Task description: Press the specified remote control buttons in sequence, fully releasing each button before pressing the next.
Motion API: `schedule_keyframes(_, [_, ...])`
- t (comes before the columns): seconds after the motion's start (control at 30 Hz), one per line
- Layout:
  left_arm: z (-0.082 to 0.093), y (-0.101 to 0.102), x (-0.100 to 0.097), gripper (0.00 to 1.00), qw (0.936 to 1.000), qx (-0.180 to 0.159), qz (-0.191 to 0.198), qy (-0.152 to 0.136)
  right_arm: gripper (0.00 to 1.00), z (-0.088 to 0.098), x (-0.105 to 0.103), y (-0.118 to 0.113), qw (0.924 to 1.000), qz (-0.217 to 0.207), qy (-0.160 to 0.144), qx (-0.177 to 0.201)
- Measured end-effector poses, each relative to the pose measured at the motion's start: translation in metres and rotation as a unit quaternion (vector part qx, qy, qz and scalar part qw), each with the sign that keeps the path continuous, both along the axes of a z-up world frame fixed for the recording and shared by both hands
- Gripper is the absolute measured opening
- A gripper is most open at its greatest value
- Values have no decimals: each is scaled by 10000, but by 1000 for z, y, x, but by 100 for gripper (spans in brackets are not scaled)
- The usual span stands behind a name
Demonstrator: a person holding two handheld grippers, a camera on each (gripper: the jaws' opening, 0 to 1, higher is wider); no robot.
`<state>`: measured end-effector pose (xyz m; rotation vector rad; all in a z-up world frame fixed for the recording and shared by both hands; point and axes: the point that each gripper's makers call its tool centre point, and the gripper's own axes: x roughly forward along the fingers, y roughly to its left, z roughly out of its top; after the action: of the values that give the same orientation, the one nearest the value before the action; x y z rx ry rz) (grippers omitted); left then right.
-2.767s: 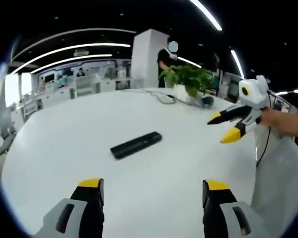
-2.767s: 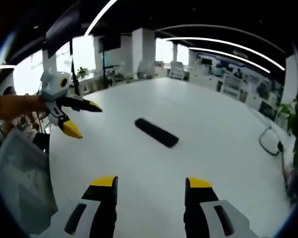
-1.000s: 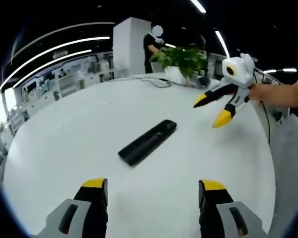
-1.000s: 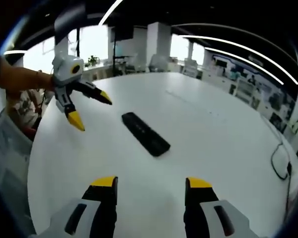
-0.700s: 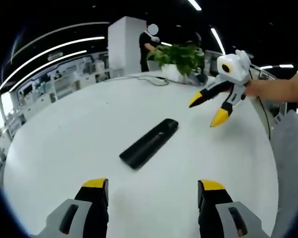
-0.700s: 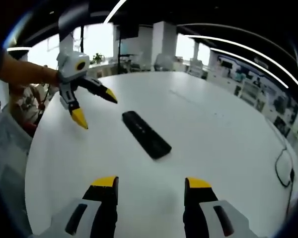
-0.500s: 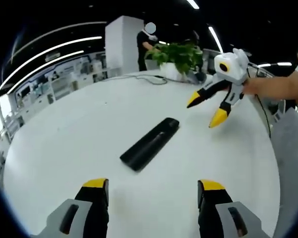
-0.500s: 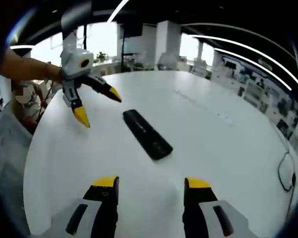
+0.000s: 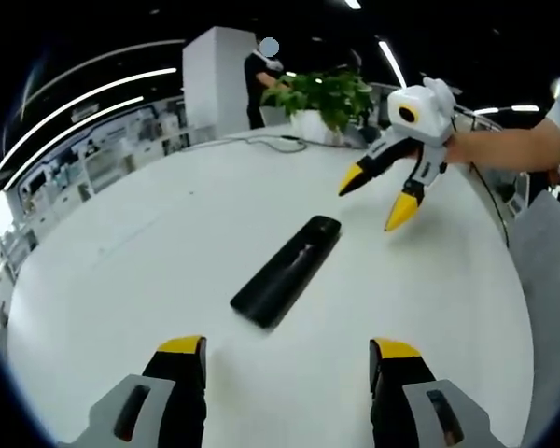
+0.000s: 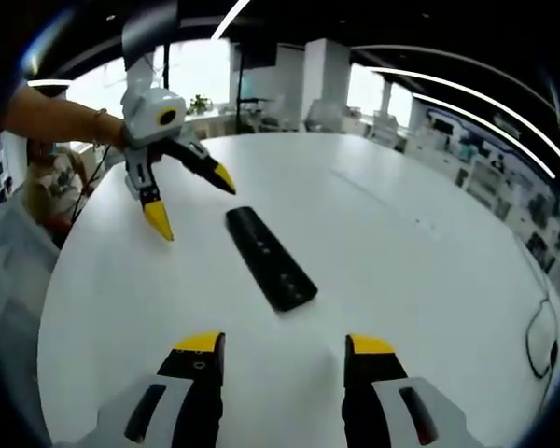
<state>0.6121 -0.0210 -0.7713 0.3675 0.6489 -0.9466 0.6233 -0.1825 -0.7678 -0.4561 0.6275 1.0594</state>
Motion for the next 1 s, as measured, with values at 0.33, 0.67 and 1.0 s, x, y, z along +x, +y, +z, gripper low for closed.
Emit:
schedule_keyframes(0.33, [-4, 2, 8, 70, 9997, 139, -207, 37, 48, -4, 4, 7, 9996, 240, 25, -113])
schedule_keyframes(0.67, [-3, -6, 16, 68, 9986, 154, -512, 48, 46, -5, 11, 16, 9989, 445, 47, -108])
schedule_keyframes(1.0, [-5, -10, 19, 63, 9964, 278, -800, 104, 44, -3, 16, 21, 9980, 610, 43, -136])
